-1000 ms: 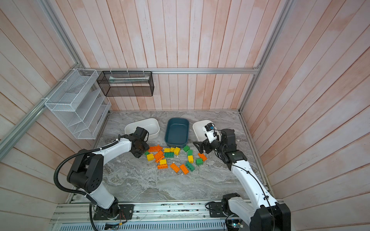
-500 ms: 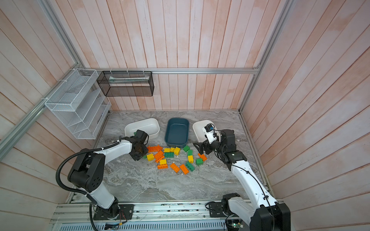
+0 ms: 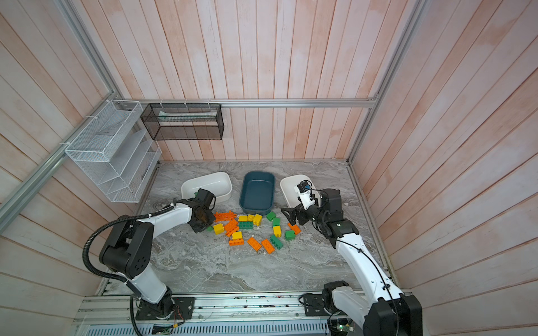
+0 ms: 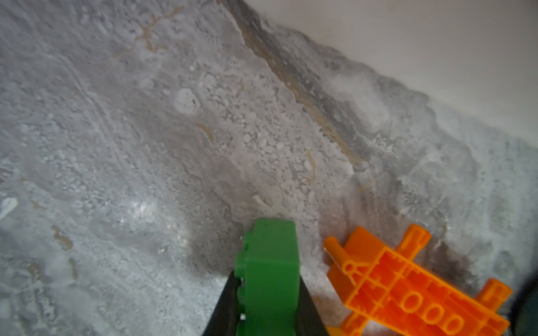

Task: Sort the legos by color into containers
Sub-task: 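Lower the left gripper onto a second green brick and grasp it, then move the second green brick into the white tub and open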

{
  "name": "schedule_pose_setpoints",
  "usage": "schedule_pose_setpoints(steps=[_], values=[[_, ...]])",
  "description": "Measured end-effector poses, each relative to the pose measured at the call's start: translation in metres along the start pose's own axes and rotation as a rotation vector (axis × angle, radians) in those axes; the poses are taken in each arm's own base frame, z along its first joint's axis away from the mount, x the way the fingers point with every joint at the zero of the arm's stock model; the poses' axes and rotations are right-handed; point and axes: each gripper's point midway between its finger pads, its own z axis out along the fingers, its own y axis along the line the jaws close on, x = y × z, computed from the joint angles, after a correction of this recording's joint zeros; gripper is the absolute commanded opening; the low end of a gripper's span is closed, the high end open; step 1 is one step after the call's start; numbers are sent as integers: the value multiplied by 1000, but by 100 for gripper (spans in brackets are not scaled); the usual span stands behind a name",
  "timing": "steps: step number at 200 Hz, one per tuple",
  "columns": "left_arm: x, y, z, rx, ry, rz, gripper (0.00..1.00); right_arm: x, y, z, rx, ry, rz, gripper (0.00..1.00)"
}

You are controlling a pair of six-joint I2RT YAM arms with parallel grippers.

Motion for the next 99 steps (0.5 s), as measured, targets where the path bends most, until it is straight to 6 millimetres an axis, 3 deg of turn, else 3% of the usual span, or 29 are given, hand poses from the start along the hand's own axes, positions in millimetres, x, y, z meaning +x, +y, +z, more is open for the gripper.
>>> schedule_pose_setpoints(steps=[21, 42, 80, 99], values=[[-6, -5, -10, 5, -7, 28, 17, 0, 0, 0, 0, 0, 0, 98], [-23, -20, -39, 51, -52, 66, 17, 0, 0, 0, 0, -1, 1, 98], [-74, -62, -107, 172, -202, 156, 17, -2, -2, 4, -4, -7, 8, 98], [-102, -77, -126, 201, -265, 197, 17, -1, -3, 8, -11, -4, 18, 98]])
